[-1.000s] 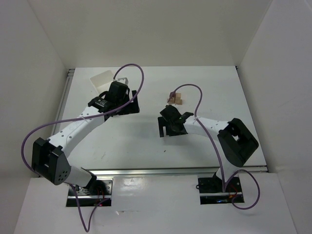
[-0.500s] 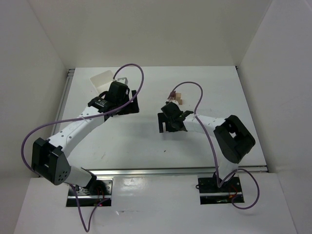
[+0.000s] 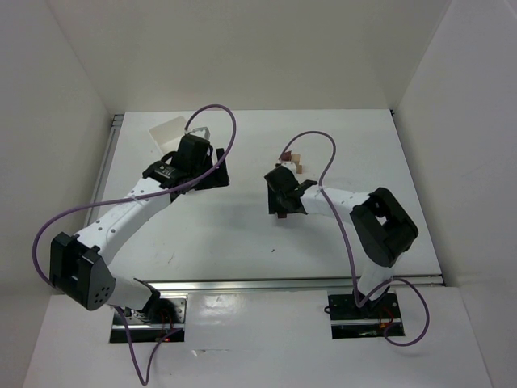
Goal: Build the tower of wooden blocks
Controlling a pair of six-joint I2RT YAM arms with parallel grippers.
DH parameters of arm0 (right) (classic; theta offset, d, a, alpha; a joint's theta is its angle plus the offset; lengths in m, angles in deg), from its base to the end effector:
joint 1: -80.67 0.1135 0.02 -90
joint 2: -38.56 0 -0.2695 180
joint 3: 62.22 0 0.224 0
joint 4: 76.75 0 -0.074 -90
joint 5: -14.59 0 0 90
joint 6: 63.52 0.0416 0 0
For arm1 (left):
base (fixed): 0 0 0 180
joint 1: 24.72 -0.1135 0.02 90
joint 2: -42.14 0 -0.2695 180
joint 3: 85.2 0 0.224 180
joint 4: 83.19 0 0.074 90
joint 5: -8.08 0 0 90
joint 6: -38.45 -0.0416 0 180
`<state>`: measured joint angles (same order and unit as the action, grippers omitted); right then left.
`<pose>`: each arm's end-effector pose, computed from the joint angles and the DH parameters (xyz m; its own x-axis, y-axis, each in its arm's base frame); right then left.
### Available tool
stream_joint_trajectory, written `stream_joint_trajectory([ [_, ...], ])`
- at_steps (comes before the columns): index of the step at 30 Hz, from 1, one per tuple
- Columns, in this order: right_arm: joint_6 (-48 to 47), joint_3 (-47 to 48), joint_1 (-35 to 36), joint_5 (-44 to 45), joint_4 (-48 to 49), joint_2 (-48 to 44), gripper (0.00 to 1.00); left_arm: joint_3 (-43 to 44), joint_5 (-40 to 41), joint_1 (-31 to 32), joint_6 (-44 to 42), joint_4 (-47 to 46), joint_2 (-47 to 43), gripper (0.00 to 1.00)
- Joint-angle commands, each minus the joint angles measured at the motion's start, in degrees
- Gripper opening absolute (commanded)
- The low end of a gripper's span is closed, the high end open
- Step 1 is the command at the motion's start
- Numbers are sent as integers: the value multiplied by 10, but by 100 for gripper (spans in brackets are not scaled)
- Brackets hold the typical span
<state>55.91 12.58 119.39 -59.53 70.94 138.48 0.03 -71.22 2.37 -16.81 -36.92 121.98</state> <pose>0.2651 0.1979 0.1878 -0.8118 -0.0451 -0.5822 -0.1008 0.9929 0.0637 0.2549 -0.1217 0.3246 -0.6626 -0.2900 -0.6906 -0.0670 0.9412 -0.3310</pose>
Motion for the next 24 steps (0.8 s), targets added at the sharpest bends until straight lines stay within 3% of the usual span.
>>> stream_joint_trajectory([
  [1, 19, 22, -3, 19, -13, 9, 57, 2, 7, 2, 2, -2, -17, 95],
  [9, 41, 11, 2, 24, -26, 16, 59, 2, 13, 2, 2, -2, -17, 95],
  [19, 27, 11, 7, 62, -15, 11, 22, 2, 2, 2, -3, -7, -12, 92],
  [22, -64, -8, 7, 45, 52, -26, 19, 2, 2, 2, -3, -7, -12, 92],
  [24, -202, -33, -5, -36, 111, -79, 15, 2, 7, 2, -9, -7, -12, 92],
])
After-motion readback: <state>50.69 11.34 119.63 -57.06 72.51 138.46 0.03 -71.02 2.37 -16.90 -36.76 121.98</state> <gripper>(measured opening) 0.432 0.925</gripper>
